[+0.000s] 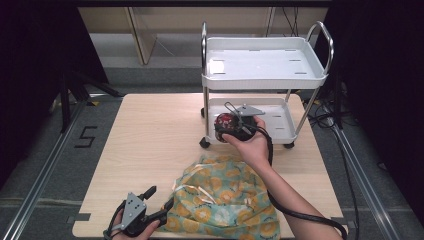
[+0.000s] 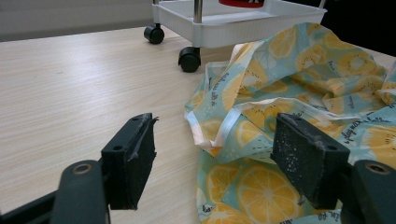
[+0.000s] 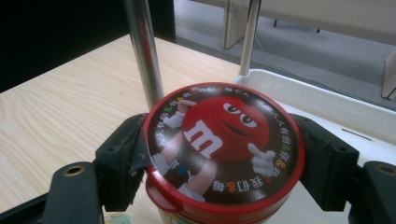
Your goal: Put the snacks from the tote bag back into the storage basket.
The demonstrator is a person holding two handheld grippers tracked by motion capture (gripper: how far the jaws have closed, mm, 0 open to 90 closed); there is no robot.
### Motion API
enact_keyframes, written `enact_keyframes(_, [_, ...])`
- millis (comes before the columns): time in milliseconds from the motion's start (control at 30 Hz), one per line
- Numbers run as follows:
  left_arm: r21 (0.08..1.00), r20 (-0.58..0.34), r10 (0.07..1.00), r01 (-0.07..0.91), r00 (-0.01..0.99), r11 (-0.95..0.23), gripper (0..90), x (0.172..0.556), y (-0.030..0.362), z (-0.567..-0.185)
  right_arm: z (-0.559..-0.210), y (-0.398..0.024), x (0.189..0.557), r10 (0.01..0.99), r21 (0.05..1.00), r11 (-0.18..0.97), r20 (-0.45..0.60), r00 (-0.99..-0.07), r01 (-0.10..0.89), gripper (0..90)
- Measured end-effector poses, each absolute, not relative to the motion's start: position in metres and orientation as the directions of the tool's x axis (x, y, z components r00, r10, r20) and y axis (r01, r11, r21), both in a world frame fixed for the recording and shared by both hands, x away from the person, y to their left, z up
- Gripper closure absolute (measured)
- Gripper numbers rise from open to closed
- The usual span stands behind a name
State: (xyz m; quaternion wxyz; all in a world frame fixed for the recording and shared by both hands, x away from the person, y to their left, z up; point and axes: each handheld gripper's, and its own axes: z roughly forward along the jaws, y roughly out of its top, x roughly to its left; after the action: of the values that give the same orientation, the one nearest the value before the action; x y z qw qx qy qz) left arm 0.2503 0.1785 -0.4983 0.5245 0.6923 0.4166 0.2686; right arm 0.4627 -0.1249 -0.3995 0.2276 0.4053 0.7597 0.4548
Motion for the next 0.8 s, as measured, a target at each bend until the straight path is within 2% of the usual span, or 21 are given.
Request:
enact_keyframes(733, [0.950,-0.065,0.858,0.295,0.509,-0.103,29.4,0.2504,0.1783,-0.4982,-0.3962,-0.1224,0.4679,0.818,0.876,0.288,-0.015,-0.574,0.388,26.9])
enact_keyframes(800, [0.950,-0.067,0.858,0.296,0.509,-0.102,29.4,0.2502,0.1782,-0.4983,-0.3955,-0.1213,0.4672,0.825,0.875,0.267,0.008,-0.565,0.403,26.9])
